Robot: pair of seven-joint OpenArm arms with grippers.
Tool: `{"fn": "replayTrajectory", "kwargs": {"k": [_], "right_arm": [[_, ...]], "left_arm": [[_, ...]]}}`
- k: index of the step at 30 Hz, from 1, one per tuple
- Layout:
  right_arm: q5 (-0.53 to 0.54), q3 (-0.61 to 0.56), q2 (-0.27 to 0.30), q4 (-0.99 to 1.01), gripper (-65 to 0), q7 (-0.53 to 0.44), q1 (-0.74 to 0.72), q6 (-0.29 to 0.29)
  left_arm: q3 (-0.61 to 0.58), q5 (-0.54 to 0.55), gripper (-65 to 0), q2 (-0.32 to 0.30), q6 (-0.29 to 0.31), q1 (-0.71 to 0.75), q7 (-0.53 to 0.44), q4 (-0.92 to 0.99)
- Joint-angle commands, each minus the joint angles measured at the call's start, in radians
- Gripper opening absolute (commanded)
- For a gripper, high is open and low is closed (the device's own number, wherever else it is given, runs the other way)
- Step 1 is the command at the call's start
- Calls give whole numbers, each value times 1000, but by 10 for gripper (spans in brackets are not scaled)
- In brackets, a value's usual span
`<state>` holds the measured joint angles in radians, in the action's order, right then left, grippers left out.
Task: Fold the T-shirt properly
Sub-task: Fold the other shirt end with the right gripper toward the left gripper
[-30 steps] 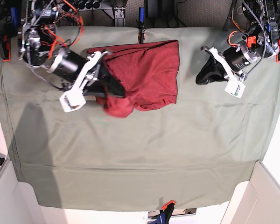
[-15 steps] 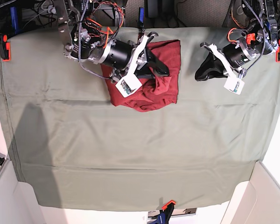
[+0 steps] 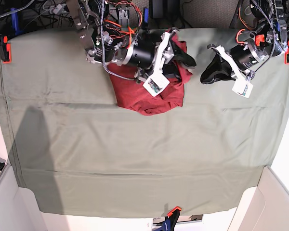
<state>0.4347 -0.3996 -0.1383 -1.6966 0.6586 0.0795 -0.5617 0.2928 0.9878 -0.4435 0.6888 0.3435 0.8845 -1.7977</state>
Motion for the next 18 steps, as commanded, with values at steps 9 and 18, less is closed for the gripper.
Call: {"fn": "replayTrajectory", "kwargs": {"k": [9, 18], "right_arm": [[-132, -158, -14, -17, -430, -13, -161, -11], [-323, -168, -12, -17, -430, -11, -204, 16]], "left_arm": [[127, 92, -650, -14, 9, -5, 11, -16], [146, 132, -650, -14, 9, 22, 33, -16]]}}
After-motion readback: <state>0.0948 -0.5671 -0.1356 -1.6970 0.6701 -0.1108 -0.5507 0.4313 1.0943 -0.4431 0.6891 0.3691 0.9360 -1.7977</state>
